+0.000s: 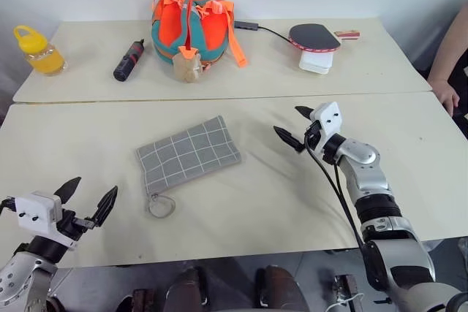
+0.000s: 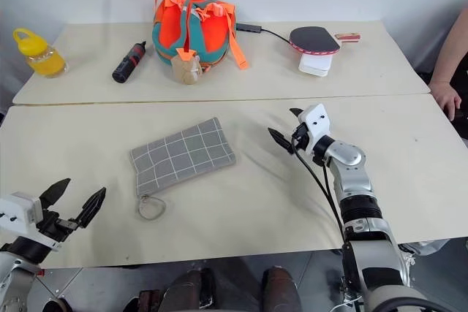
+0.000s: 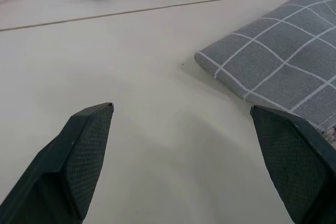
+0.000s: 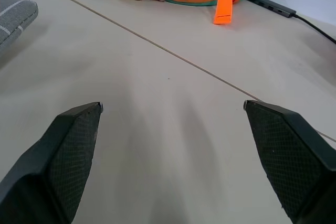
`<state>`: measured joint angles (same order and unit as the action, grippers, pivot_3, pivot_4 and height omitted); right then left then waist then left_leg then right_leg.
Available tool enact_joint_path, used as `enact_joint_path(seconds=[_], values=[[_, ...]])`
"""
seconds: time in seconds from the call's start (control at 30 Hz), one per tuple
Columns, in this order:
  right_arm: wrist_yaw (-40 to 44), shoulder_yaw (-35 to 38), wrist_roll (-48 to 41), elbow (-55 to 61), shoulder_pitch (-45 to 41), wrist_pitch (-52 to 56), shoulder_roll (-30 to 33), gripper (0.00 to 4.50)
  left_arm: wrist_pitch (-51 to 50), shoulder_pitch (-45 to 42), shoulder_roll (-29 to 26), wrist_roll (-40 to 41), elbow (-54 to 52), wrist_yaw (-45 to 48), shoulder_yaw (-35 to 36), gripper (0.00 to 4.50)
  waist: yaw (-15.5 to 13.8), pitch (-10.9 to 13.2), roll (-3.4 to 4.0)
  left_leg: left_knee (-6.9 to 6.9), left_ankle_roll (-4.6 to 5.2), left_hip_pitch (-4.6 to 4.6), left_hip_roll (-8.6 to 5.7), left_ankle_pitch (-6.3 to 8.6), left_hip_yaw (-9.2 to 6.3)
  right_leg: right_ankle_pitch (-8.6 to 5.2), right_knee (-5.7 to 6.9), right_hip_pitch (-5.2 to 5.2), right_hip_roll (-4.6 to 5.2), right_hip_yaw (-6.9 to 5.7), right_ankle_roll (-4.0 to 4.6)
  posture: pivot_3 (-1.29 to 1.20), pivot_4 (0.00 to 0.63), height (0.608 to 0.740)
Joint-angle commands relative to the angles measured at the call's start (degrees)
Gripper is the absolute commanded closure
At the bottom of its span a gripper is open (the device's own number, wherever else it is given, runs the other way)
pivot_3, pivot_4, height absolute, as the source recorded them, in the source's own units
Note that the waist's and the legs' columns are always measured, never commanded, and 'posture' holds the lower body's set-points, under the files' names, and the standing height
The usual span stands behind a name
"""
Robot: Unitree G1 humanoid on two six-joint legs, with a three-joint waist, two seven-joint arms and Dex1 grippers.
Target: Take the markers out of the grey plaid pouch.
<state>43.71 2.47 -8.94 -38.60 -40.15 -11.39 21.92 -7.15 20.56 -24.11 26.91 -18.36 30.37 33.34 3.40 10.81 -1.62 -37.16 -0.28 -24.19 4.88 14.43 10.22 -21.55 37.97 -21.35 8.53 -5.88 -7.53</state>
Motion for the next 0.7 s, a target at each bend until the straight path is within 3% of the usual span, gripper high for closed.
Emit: enact_joint_path(seconds=[0.03, 0.27, 0.3, 0.43, 0.7], values=[[0.03, 0.58, -0.33, 2.33, 0.60, -1.21, 0.34, 0.00, 2.23, -0.33, -0.60, 0.52, -0.90, 1.32, 0.18, 0.06, -0.02, 0.00, 0.00, 0.00, 0.00, 0.00, 0.00, 0.00, 0.00, 0.00, 0.00, 0.00, 0.00, 0.00, 0.00, 0.00, 0.150, 0.740], [0.32, 0.56, -0.86, 4.72, 0.92, 0.09, 0.37, 0.00, 2.54, -2.03, -1.48, -0.56, -0.31, 1.79, -1.31, 0.06, 0.08, 0.00, 0.00, 0.00, 0.00, 0.00, 0.00, 0.00, 0.00, 0.00, 0.01, -0.01, 0.00, 0.01, 0.00, 0.00, 0.150, 0.740], [0.94, 0.67, -1.66, 5.41, 0.93, 0.87, 0.09, 0.18, 2.76, -2.17, -1.54, -0.26, -0.08, 2.14, -1.38, 0.02, 0.07, 0.00, 0.00, 0.00, 0.00, 0.00, 0.00, 0.00, 0.00, 0.00, 0.00, -0.01, 0.00, 0.01, 0.00, 0.00, 0.150, 0.740], [2.24, -0.17, -4.08, 10.90, 1.34, 4.71, -1.98, 1.26, 4.70, -3.18, -2.23, -1.09, 2.05, 3.11, -1.08, 0.00, 0.05, 0.00, 0.00, 0.01, 0.00, 0.00, 0.01, 0.00, 0.00, 0.00, 0.01, -0.01, -0.01, 0.01, 0.00, 0.00, 0.150, 0.740], [-2.18, -8.20, -1.65, 19.92, 2.80, 8.27, -14.84, 4.12, 13.65, -6.44, -4.73, -8.99, 8.44, 3.74, -4.22, 0.00, 0.12, -0.01, 0.01, 0.06, -0.03, -0.01, 0.03, -0.01, 0.01, 0.00, 0.07, -0.08, -0.03, 0.00, 0.01, 0.00, 0.150, 0.740]])
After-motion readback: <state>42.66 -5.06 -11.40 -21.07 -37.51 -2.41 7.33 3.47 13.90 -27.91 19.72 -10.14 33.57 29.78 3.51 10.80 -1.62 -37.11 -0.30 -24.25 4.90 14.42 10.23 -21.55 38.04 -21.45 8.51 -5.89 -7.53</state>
